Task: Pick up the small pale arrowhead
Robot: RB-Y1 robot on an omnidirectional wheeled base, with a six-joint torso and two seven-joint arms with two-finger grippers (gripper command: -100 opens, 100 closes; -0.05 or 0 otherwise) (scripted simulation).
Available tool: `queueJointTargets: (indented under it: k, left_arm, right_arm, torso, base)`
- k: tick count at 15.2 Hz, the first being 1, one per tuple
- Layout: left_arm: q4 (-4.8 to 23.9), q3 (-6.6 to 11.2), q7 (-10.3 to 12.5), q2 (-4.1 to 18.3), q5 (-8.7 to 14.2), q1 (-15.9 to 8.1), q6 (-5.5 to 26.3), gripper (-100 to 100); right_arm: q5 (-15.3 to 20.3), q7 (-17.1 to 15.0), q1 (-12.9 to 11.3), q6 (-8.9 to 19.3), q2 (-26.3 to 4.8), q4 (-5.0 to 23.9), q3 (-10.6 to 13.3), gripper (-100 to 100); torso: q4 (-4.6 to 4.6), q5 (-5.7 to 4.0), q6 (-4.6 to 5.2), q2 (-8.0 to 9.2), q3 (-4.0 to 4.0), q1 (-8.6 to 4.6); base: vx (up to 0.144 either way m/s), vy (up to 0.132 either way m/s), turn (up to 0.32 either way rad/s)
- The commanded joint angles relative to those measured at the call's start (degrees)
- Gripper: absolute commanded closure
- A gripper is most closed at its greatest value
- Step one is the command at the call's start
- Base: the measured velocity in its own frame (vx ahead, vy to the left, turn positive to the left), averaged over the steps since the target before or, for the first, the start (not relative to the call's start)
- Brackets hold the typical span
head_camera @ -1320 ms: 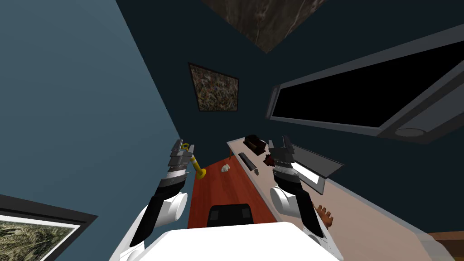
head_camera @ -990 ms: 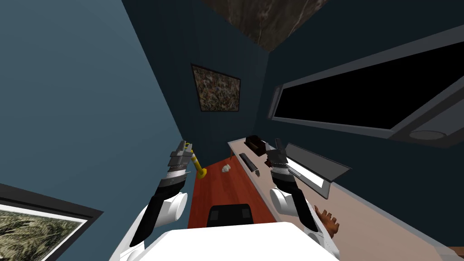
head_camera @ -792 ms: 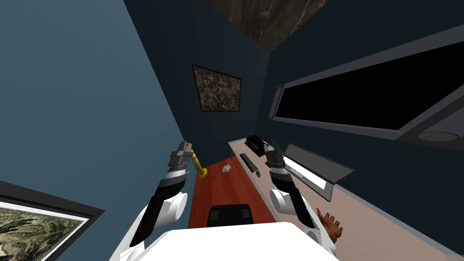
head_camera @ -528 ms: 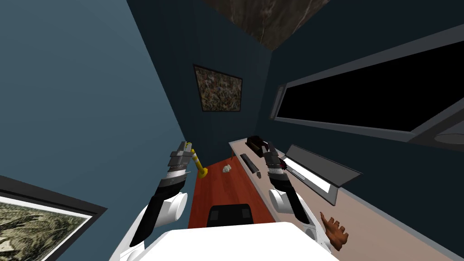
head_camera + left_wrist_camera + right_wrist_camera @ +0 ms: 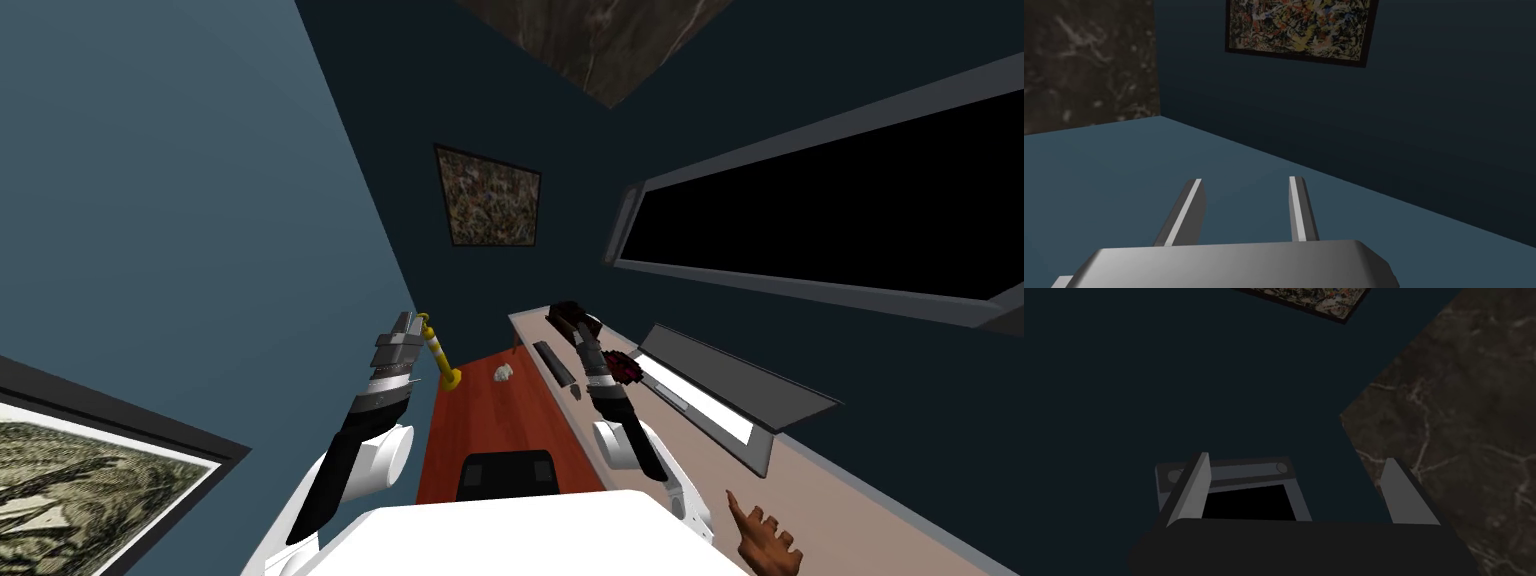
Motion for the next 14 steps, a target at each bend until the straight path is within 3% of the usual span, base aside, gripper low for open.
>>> queueJointTargets:
  k: [1,9,14]
  left_arm:
    - [0.00,0.00,0.00,0.00,0.00,0.00,0.00,0]
    - [0.00,0.00,0.00,0.00,0.00,0.00,0.00,0]
    - [0.00,0.00,0.00,0.00,0.00,0.00,0.00,0]
  right_arm:
    - [0.79,1.95,-0.29,-0.67,-1.42,2.86,0.28,-100]
    - [2.03,4.89,-1.34,-1.91,-3.39,10.87,0.65,-100]
    - [3.34,7.98,-2.45,-3.23,-5.29,17.67,1.04,-100]
  torso:
    - [0.00,0.00,0.00,0.00,0.00,0.00]
    - [0.01,0.00,-0.01,0.01,0.01,0.02]
    - [0.01,0.01,-0.01,0.02,0.01,0.01]
  base:
    - [0.025,-0.016,0.078]
    - [0.018,-0.013,0.063]
    - [0.017,-0.014,0.069]
